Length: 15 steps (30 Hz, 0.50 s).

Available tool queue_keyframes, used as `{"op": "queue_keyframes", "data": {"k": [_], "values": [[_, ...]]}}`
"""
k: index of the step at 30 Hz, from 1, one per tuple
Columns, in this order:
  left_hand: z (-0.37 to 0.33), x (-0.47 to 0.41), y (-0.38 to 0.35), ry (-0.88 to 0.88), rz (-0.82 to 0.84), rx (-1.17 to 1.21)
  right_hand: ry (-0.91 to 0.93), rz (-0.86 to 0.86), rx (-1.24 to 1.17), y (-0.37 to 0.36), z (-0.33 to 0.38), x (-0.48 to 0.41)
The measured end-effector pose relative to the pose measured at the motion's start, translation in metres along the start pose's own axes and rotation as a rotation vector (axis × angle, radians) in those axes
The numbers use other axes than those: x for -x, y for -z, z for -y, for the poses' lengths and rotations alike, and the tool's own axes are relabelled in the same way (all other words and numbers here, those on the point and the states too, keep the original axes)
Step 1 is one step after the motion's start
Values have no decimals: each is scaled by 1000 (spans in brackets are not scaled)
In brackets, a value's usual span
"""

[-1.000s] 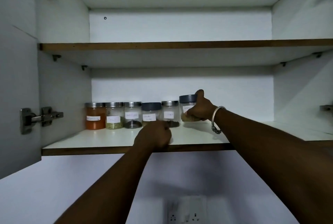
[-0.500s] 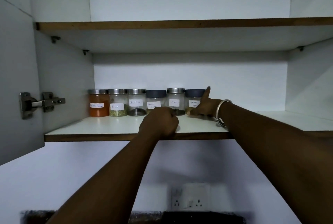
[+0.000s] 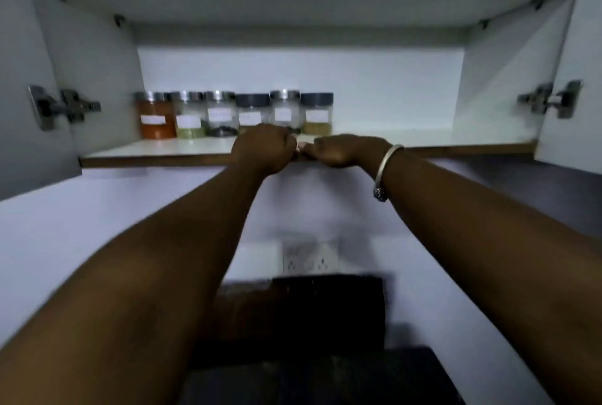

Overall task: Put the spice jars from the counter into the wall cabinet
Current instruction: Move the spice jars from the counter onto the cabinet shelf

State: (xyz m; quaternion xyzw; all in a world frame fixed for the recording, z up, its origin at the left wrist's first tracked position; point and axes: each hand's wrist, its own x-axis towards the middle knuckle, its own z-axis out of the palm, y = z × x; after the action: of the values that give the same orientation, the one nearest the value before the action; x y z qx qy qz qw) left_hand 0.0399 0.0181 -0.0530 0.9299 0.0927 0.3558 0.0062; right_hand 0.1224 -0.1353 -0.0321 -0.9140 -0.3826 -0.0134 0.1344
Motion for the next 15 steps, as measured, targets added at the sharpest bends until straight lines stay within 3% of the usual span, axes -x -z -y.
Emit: {"op": "queue_keyframes", "data": {"k": [4, 9, 12, 15], "values": [[-11, 60, -13, -153, -49, -97, 129, -333, 239, -38, 3, 59], [-15, 186, -49, -255, -120, 256, 305, -439, 9, -153, 3, 137], [-12, 286, -96, -197, 120, 378, 279, -303, -196, -256, 7, 181], [0, 378, -151, 25, 578, 445, 135, 57, -210, -356, 5, 202]]}}
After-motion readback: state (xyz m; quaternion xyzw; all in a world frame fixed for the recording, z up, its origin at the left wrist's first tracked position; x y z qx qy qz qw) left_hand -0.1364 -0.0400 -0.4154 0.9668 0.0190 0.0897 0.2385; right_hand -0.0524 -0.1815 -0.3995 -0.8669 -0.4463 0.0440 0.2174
